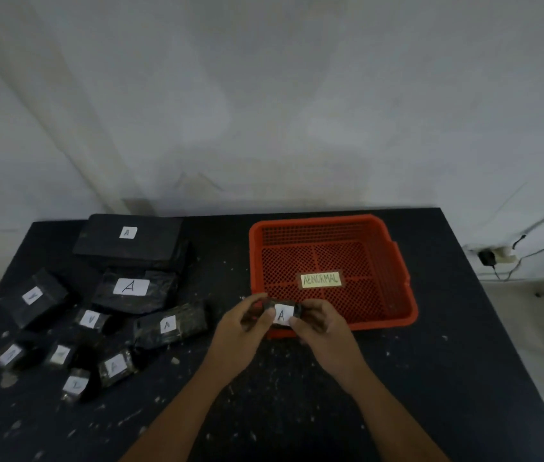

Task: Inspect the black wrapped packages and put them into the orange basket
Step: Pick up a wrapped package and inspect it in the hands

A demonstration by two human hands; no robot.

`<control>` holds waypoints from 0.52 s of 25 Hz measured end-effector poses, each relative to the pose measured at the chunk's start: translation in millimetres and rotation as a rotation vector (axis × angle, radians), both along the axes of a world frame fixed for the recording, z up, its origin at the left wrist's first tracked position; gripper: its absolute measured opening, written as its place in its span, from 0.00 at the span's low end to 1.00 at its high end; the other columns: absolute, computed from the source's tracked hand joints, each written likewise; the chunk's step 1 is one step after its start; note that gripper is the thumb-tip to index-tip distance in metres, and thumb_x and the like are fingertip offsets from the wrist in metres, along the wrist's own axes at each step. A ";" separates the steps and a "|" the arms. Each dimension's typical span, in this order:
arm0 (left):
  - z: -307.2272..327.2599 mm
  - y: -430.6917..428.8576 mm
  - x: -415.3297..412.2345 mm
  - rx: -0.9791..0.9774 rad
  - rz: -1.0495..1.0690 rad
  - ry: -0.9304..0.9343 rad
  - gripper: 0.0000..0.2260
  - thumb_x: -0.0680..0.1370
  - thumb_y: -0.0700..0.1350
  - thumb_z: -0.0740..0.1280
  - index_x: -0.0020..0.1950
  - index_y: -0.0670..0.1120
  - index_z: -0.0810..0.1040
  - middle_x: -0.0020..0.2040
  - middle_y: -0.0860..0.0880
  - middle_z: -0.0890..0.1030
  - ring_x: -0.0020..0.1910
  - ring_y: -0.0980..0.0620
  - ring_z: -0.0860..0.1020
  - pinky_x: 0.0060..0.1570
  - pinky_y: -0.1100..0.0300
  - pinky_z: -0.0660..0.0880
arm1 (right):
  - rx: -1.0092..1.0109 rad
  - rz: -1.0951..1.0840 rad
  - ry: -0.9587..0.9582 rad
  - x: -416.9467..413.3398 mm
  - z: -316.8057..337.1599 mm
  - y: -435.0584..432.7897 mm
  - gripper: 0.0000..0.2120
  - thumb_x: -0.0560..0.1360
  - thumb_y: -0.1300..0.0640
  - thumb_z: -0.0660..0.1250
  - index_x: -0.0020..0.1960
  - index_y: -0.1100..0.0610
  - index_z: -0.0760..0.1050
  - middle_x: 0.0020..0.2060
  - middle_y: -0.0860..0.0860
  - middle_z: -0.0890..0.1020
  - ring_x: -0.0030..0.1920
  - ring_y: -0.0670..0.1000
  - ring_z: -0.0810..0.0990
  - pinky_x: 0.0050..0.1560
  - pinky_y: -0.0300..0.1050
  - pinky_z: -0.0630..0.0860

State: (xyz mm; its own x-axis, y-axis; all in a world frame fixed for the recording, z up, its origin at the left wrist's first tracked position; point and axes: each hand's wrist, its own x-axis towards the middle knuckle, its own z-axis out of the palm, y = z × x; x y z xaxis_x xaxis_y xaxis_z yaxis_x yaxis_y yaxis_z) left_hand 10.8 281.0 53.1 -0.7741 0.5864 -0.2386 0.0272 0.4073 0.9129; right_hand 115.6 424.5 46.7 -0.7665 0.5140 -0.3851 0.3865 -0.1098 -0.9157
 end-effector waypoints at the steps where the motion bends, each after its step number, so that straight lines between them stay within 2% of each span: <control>1: -5.6 11.7 -6.8 -0.017 0.053 0.002 0.16 0.78 0.52 0.65 0.65 0.51 0.75 0.56 0.55 0.81 0.53 0.62 0.80 0.56 0.65 0.77 | 0.010 -0.012 -0.004 -9.4 -4.4 12.1 0.14 0.74 0.58 0.74 0.58 0.52 0.76 0.53 0.48 0.85 0.51 0.44 0.84 0.53 0.42 0.81; 3: -17.9 28.1 -19.2 -0.092 0.172 0.041 0.16 0.79 0.53 0.63 0.65 0.49 0.74 0.59 0.52 0.79 0.55 0.59 0.78 0.60 0.57 0.76 | 0.044 -0.048 -0.046 -30.4 -14.9 33.9 0.14 0.75 0.56 0.73 0.59 0.53 0.76 0.53 0.47 0.84 0.53 0.45 0.83 0.57 0.46 0.81; 6: -34.5 40.8 -37.6 -0.238 0.251 0.060 0.19 0.79 0.46 0.64 0.69 0.46 0.70 0.63 0.50 0.73 0.57 0.55 0.76 0.61 0.60 0.72 | 0.053 -0.073 -0.130 -65.2 -31.6 60.8 0.11 0.75 0.54 0.72 0.57 0.52 0.76 0.51 0.46 0.82 0.52 0.49 0.82 0.57 0.50 0.81; 8: -45.6 41.9 -44.1 -0.260 0.167 0.052 0.20 0.79 0.43 0.63 0.71 0.49 0.69 0.63 0.52 0.76 0.59 0.55 0.77 0.63 0.59 0.72 | 0.069 -0.060 -0.181 -86.1 -42.8 72.6 0.11 0.76 0.53 0.72 0.56 0.50 0.74 0.51 0.49 0.82 0.50 0.50 0.83 0.54 0.50 0.82; 10: -54.1 41.5 -47.3 -0.253 0.051 0.028 0.21 0.80 0.40 0.61 0.72 0.55 0.67 0.58 0.57 0.79 0.56 0.63 0.77 0.59 0.68 0.73 | 0.078 -0.044 -0.206 -105.7 -54.5 83.2 0.12 0.77 0.54 0.71 0.58 0.53 0.74 0.52 0.51 0.82 0.47 0.49 0.82 0.51 0.50 0.82; 11: -56.8 40.3 -49.3 -0.253 0.017 0.023 0.23 0.80 0.39 0.60 0.73 0.57 0.65 0.57 0.59 0.80 0.54 0.68 0.77 0.54 0.75 0.72 | 0.089 -0.030 -0.218 -115.0 -59.4 87.2 0.13 0.77 0.54 0.70 0.60 0.55 0.74 0.52 0.51 0.82 0.45 0.48 0.81 0.49 0.49 0.81; 13: -60.8 38.3 -52.9 -0.240 -0.003 0.008 0.25 0.81 0.40 0.59 0.75 0.60 0.60 0.57 0.63 0.78 0.52 0.75 0.75 0.50 0.81 0.69 | 0.144 -0.027 -0.250 -131.5 -68.5 93.4 0.14 0.78 0.54 0.68 0.61 0.56 0.74 0.53 0.51 0.81 0.43 0.47 0.80 0.46 0.47 0.81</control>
State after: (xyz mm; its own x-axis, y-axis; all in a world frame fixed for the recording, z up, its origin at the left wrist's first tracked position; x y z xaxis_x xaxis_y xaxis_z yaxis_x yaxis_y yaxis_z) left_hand -42.1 319.2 -7.8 -0.7750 0.5156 -0.3654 0.0352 0.6125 0.7897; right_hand -15.9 517.8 -21.8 -0.6423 0.5962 -0.4817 0.6005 0.0008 -0.7996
